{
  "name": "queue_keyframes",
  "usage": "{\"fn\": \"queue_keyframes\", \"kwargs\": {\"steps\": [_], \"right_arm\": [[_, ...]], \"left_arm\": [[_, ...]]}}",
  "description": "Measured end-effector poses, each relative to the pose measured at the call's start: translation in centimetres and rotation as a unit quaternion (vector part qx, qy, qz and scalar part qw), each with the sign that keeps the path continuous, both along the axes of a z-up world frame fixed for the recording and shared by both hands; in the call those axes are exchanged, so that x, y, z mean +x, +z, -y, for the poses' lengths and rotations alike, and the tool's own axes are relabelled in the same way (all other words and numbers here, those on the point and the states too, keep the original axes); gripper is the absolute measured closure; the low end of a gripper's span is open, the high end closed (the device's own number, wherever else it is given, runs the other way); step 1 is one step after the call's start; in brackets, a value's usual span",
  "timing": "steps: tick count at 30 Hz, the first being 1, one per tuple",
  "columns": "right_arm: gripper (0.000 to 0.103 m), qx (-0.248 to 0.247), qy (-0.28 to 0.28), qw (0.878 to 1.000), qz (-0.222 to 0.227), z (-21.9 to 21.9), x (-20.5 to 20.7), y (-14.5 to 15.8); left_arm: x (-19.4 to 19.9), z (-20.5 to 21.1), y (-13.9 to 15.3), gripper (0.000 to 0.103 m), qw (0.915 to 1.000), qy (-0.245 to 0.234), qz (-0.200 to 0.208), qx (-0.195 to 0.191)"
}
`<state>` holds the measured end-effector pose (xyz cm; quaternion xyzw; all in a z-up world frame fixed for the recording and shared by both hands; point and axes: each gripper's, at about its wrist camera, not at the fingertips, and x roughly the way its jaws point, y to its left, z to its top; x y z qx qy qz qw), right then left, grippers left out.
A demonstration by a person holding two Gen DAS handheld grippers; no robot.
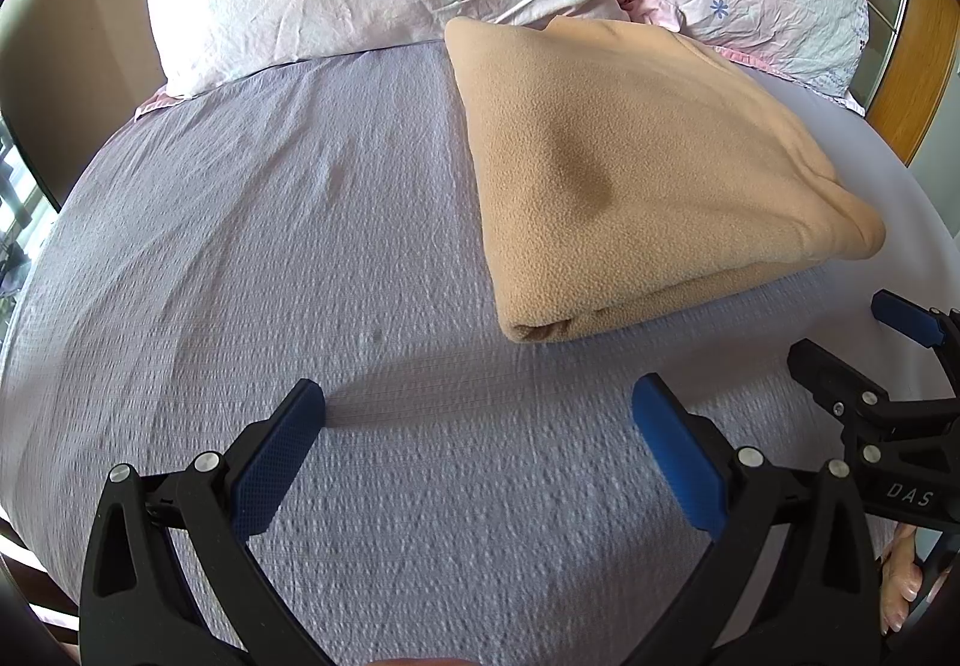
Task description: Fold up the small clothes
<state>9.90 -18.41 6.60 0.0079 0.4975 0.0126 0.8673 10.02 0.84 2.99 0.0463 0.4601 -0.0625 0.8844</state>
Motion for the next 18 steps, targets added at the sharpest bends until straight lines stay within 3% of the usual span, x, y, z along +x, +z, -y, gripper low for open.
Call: {"fn": "queue_keyframes", "kwargs": {"steps": [18], "right_arm": [[0.002, 0.0, 0.0, 1.0, 0.0, 0.03, 0.03, 0.03]], "left_arm": [[0.05, -0.01, 0.07, 0.001, 1.0, 0.003, 0.003, 0.0]]}}
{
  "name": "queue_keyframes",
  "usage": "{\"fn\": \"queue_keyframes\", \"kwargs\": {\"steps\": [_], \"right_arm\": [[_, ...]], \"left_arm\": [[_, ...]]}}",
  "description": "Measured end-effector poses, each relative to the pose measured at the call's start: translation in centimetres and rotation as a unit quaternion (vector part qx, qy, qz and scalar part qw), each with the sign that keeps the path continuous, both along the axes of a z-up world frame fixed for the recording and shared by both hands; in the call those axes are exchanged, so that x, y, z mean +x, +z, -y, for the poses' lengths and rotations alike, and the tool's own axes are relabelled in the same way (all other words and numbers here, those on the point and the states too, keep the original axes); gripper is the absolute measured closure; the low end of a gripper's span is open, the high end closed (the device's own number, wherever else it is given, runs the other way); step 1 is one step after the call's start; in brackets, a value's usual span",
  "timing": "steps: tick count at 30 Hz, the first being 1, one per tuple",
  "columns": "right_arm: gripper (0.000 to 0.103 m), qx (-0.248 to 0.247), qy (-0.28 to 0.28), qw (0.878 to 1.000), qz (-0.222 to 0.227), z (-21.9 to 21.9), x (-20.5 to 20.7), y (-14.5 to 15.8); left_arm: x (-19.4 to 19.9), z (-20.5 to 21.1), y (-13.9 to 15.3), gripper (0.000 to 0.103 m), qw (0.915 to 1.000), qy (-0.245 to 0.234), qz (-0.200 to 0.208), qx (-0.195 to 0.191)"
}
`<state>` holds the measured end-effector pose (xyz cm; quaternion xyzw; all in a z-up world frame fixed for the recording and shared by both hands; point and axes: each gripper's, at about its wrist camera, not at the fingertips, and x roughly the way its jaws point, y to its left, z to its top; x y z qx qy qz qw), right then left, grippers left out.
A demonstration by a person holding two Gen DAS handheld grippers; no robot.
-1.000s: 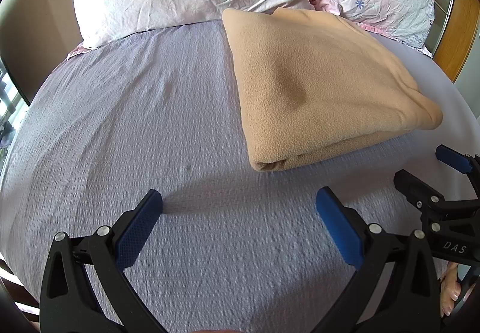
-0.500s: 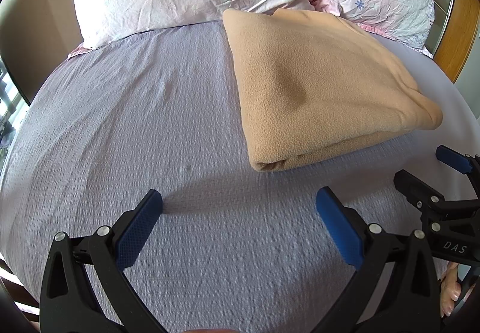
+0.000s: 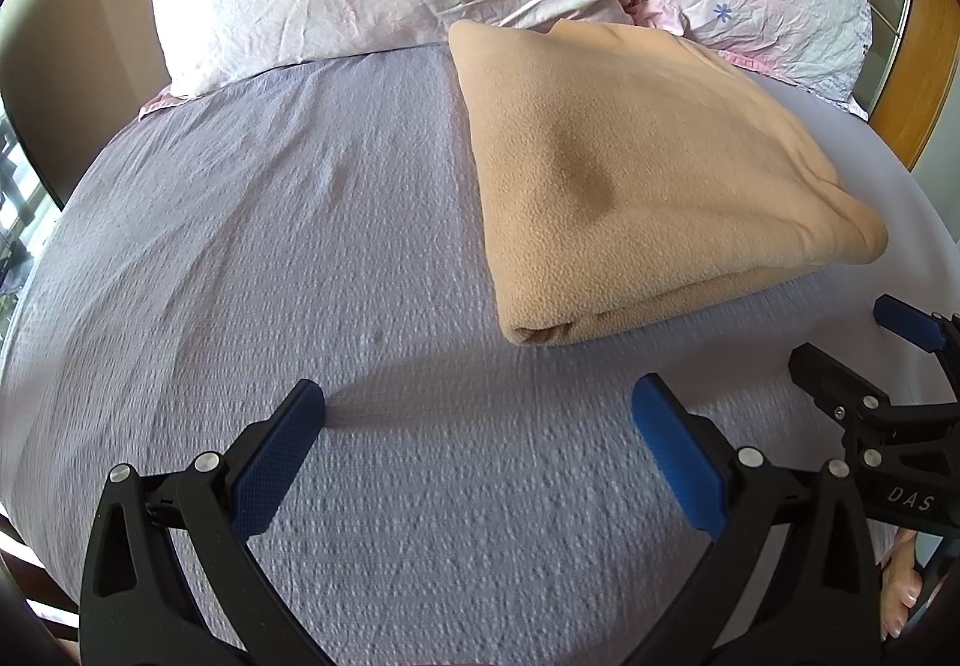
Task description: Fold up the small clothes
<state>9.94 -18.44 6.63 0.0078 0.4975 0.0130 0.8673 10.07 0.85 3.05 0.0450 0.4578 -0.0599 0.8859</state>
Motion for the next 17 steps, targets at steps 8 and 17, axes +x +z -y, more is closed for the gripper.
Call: {"fn": "queue_keyframes", "kwargs": {"steps": [8, 17], "right_arm": [[0.002, 0.0, 0.0, 1.0, 0.0, -0.01, -0.01, -0.01], [0.002, 0.0, 0.0, 1.0, 0.0, 0.01, 0.0, -0.02]], "left_arm": [[0.04, -0.09, 0.06, 0.001, 1.0, 0.0, 0.003, -0.001], [-0.04, -0.02, 0.07, 0.001, 1.0, 0.0, 0.006, 0.0]]}}
